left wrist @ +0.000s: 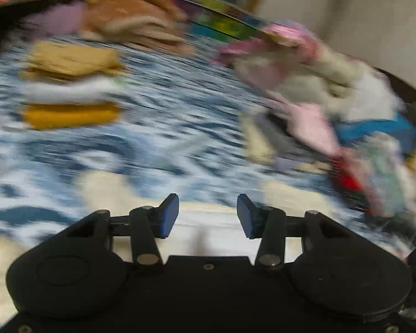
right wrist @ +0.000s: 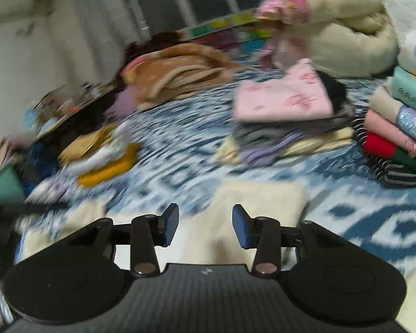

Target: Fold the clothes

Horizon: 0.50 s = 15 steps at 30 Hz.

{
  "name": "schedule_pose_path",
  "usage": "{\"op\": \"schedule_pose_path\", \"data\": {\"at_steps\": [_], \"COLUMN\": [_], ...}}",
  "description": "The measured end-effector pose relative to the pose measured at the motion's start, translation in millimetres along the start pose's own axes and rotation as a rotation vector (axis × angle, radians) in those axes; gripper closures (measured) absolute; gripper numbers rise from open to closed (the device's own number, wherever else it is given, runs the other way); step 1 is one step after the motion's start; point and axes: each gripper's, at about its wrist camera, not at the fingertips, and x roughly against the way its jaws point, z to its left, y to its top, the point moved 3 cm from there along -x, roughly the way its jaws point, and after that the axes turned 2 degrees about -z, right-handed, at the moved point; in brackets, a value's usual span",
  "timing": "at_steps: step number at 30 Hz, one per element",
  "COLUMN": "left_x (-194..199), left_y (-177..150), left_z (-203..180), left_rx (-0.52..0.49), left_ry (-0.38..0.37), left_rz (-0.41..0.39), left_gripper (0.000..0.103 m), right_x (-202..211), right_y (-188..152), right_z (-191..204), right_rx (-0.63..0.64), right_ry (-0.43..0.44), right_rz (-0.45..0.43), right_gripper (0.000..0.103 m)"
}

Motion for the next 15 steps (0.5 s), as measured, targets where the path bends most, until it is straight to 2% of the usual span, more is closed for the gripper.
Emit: {"op": "schedule_pose_path", "data": {"at_steps": [2, 3, 6, 8, 12, 13, 14, 15], "left_x": [-26.1, -41.0, -83.3, -105.4, -136.1, -142.7, -146.3, -149.7], "left_y": [-6.3, -11.5, -25.3, -28.3, -27.5, -27.4, -27.2, -27.0], "left_z": [-19.3, -26.6, -31.8, -34.1, -48.2, -51.2, -53.9, -56.7], "left_rx": [0.041, 0.058, 0.141, 0.197, 0.22, 0.224, 0.224, 0.222], "left_ry": [-0.087, -0.106, -0.119, -0.136, -0.169, -0.176, -0.187, -0.197], "left_rz": [0.058, 0.09, 0.171, 0.201, 0.244, 0.254, 0.26, 0.266], "left_gripper": [0.059, 0.059, 0.059, 0.059, 0.06, 0.068, 0.08, 0.084], "right_x": [11.8, 17.3, 23.8, 24.9, 12.7, 9.7, 9.6, 12.0], "right_y": [-22.8, -34.1, -67.1, -86.6, -129.2, -136.5, -139.2, -138.0], "right_z": [17.0, 25.3, 47.3, 66.4, 96.5, 97.1, 94.1, 90.2], "right_rx": [0.085, 0.127, 0.234, 0.365, 0.631, 0.661, 0.66, 0.631], "right_ry": [0.008, 0.011, -0.004, -0.011, -0.086, -0.126, -0.15, -0.153], "right_rz": [0.003, 0.006, 0.049, 0.072, 0.168, 0.184, 0.19, 0.19], "right_gripper": [0.06, 0.06, 0.06, 0.059, 0.06, 0.061, 0.063, 0.07]}}
